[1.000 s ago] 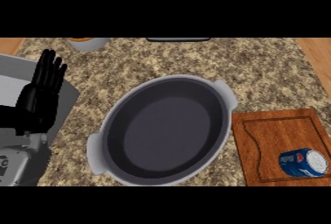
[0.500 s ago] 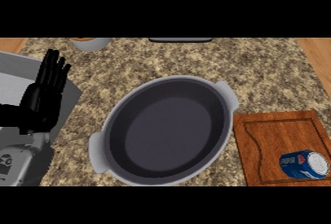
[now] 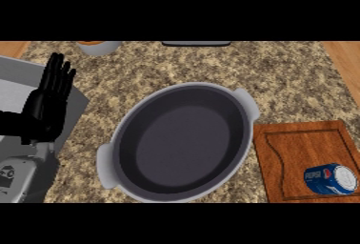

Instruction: Pick the can from the cutting board and place it in the pot

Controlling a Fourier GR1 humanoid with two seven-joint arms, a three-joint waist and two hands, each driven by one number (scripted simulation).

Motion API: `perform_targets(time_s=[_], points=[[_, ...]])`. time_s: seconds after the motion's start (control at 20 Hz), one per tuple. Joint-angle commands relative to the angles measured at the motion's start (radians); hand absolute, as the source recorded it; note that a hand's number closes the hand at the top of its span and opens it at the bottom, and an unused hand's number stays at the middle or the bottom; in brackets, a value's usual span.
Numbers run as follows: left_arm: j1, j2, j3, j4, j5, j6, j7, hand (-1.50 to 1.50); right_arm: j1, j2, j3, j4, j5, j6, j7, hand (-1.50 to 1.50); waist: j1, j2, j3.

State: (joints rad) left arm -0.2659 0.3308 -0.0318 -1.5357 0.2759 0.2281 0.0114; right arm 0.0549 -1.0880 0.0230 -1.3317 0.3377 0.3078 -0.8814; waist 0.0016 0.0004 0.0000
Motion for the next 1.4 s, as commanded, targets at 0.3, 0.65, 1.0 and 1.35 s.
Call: perform_targets(time_s=[0.3, 0.65, 1.0, 1.35], points=[[-0.040, -0.046, 0.011, 0.038, -0.060, 0.000, -0.003, 0.00, 0.008, 0.121, 0.062, -0.075, 0.110, 0.016, 0.022, -1.50, -0.007, -0.001, 0.000], [0.044, -0.048, 0.030, -0.067, -0.046, -0.034, 0.026, 0.00, -0.039, 0.162, 0.050, -0.070, 0.126, 0.042, 0.019, -1.50, 0.004, -0.002, 0.000], [0.034, -0.046, 0.056, -0.066, -0.067, -0.062, 0.060, 0.00, 0.017, 0.253, 0.041, 0.003, 0.294, -0.081, 0.043, -1.50, 0.002, -0.001, 0.000], [-0.046, -0.073, 0.063, -0.038, -0.111, -0.047, 0.098, 0.00, -0.090, 0.385, 0.072, 0.050, 0.375, -0.050, 0.099, -1.50, 0.001, 0.000, 0.000]])
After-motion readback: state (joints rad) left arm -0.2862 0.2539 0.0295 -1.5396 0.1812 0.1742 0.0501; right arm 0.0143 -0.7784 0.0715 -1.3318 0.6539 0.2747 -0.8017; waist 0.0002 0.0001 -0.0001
